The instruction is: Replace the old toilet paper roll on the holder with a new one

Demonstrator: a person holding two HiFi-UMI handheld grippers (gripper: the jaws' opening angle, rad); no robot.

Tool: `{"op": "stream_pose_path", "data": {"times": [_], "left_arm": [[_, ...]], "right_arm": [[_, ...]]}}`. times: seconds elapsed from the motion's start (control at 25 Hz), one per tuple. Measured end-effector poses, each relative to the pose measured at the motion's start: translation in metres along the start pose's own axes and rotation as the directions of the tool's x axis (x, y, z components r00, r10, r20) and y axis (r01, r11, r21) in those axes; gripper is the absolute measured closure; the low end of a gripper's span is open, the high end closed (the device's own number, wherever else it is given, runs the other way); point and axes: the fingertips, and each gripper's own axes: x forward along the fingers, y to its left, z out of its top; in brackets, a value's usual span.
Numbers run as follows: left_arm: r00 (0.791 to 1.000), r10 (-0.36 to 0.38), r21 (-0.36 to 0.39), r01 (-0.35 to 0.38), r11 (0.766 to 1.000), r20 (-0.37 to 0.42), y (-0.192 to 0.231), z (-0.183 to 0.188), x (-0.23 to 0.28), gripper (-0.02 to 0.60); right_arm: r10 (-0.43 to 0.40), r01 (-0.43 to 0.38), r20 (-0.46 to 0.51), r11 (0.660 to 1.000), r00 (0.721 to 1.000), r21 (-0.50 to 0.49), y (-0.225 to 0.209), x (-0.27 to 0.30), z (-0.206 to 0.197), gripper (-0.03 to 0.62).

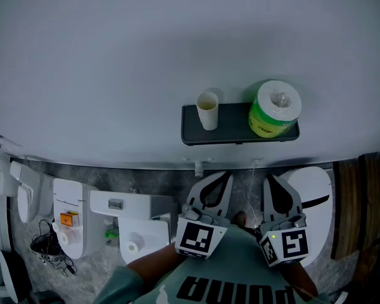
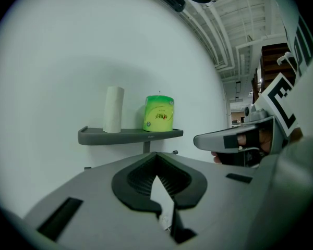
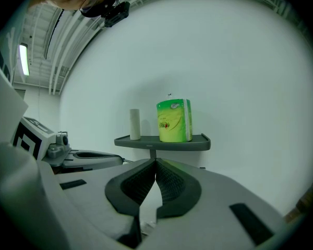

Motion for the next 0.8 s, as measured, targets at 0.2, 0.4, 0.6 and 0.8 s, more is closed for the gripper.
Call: {"op": "stream_pose_path", "data": {"times": [0.2,0.4,0.6,0.8], "left_arm": [[1.000,-0.004,-0.007,0.004,1.000,-0.008,0.0001,-0.0005,-0.0005,0.578],[1.000,-0.012,0.025,0.012,1.000,-0.025,-0.0030,-0.0021,0.0001,0.578],[1.000,-0.014,0.045,0.014,0.999,-0.010,-0.0027,-0.0001,0.0015,0.578],[1.000,-0.014,0.037,0.015,0.999,-0.019,-0.0029,0.0001,0.0018,0.578]], "right_arm": [[0.002,-0.002,-0.001,1.000,1.000,0.000,0.0011,0.0008,0.0004,0.582],[0.001,-0.001,-0.001,1.000,1.000,-0.002,0.0001,0.0007,0.0005,0.580],[0.001,-0.001,-0.001,1.000,1.000,-0.003,0.0005,0.0021,0.0015,0.582],[-0.002,0.002,-0.001,1.000,1.000,-0.004,-0.0002,0.0026,0.0032,0.580]]}}
